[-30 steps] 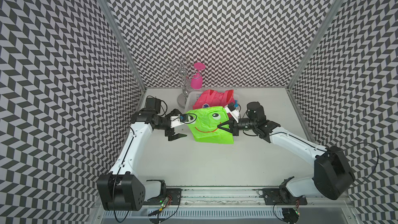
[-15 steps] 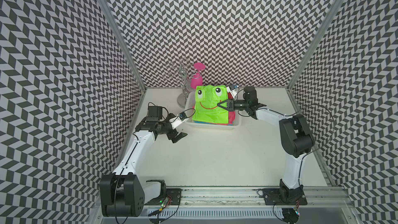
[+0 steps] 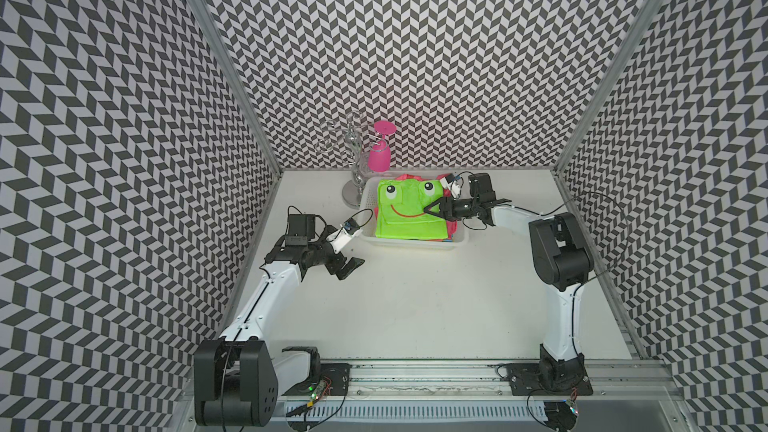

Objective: Put the folded raincoat in the basket
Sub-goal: Place the raincoat in the basket, then reset both arms

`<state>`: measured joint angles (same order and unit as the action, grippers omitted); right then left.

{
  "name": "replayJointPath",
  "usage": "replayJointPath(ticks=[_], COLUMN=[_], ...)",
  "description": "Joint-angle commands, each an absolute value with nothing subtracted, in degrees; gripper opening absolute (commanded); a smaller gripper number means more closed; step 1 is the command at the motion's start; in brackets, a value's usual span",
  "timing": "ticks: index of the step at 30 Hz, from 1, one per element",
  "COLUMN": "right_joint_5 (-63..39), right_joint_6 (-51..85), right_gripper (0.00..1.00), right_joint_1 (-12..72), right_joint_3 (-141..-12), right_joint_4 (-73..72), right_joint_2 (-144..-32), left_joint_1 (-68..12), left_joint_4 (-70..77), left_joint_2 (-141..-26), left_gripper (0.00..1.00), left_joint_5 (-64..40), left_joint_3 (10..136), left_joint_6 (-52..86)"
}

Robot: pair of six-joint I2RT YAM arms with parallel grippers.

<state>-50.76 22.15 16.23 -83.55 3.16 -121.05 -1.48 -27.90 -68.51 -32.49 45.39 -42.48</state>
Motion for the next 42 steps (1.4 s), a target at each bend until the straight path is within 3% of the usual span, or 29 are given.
replayJointPath(ticks=[1,6,12,13,14,15,18,26,30,34,38,42], right_joint_5=[-40.1,-24.9,-18.9,-17.5,-15.0,-12.1,-2.0,14.5,13.4,9.6,6.1,-2.2], right_joint_6=[17.0,15.1,13.1,12.9,12.6,12.6,10.7,-3.2,-0.9,2.0,0.0,1.5], right_gripper=[0.56,0.58,0.64,0.72,0.95,1.00,0.99,1.00,1.00,1.00,1.00,1.00], right_joint_1=[16.2,16.6,16.6,16.5,16.5,16.6,16.4,14.5,10.5,7.1,3.1,-0.8], right_joint_3=[-87.3,-87.0,-75.3,-72.6,-69.4,-66.0,-55.2,-19.0,-10.9,-6.4,-5.8,-7.8], right_joint_4=[11.8,19.2,13.4,11.9,10.1,8.0,1.9,-34.6,-44.8,-61.7,-78.3,-82.2], right_joint_2=[-115.5,-109.1,-96.3,-93.6,-90.2,-86.6,-75.8,-52.7,-54.6,-64.9,-78.2,-87.1], left_joint_1=[-1.6,-1.6,-1.4,-1.2,-0.8,-0.1,1.4,2.1,2.2,2.4,3.5,4.7], left_joint_4=[-18.9,-14.5,0.5,4.0,8.4,13.5,26.6,45.9,55.5,64.9,60.6,61.1], left_joint_2=[-70.0,-71.6,-69.2,-68.8,-68.6,-68.3,-67.5,-69.2,-70.9,-74.1,-77.0,-79.5], left_gripper=[0.99,0.99,1.00,1.00,0.99,0.99,1.00,1.00,1.00,1.00,1.00,1.00], left_joint_5=[-30.8,-30.3,-25.2,-22.0,-18.2,-15.1,-9.8,-14.2,-13.0,-10.0,-10.6,-12.0], left_joint_3=[44.9,44.6,37.5,36.0,34.1,31.6,24.4,13.9,11.1,9.4,13.5,15.3], left_joint_6=[-34.7,-30.7,-23.9,-21.8,-19.3,-17.2,-12.7,-5.4,-4.4,-5.1,-2.9,-0.2])
